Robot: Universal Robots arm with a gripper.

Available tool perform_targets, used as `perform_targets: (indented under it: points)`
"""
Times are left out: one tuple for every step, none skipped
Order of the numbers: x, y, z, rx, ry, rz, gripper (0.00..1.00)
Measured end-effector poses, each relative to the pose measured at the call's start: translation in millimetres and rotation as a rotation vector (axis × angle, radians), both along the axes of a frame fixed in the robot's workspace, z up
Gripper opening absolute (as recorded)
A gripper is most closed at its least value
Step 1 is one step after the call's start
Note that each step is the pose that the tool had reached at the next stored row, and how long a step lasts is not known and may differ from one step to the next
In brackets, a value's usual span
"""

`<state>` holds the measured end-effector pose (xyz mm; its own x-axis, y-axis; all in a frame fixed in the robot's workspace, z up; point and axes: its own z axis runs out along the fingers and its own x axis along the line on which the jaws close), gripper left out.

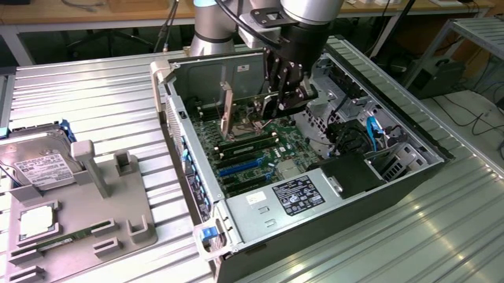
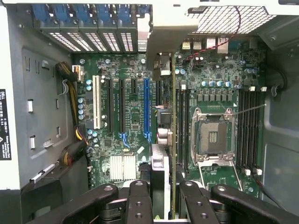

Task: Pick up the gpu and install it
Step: 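Insert the gpu into the slot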

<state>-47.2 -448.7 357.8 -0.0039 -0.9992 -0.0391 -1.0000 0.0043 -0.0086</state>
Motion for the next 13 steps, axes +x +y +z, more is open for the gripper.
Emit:
perform_targets:
  points:
    - [0.0, 0.0, -0.6, 0.0007, 0.0000, 0.000, 0.28]
    - [0.0, 0.0, -1.2, 0.0013, 0.0000, 0.000, 0.28]
    - [0.0, 0.0, -1.9, 0.0018, 0.0000, 0.000, 0.28]
    - [0.0, 0.0, -3.1, 0.0024, 0.0000, 0.000, 0.28]
    - [0.0, 0.0, -4.5, 0.0029, 0.0000, 0.000, 0.28]
    - [0.0, 0.0, -5.1, 0.0030, 0.0000, 0.000, 0.28]
    - [0.0, 0.0, -5.8, 0.0034, 0.0000, 0.000, 0.28]
    - [0.0, -0.1, -6.6, 0.0035, 0.0000, 0.000, 0.28]
    - [0.0, -0.1, -7.8, 0.0034, 0.0001, 0.000, 0.28]
    - [0.0, -0.1, -9.2, 0.0036, 0.0000, 0.000, 0.28]
    - [0.0, -0.2, -10.8, 0.0039, 0.0000, 0.000, 0.28]
    - [0.0, -0.2, -11.7, 0.0039, 0.0000, 0.000, 0.28]
    - [0.0, -0.2, -13.3, 0.0040, 0.0000, 0.000, 0.28]
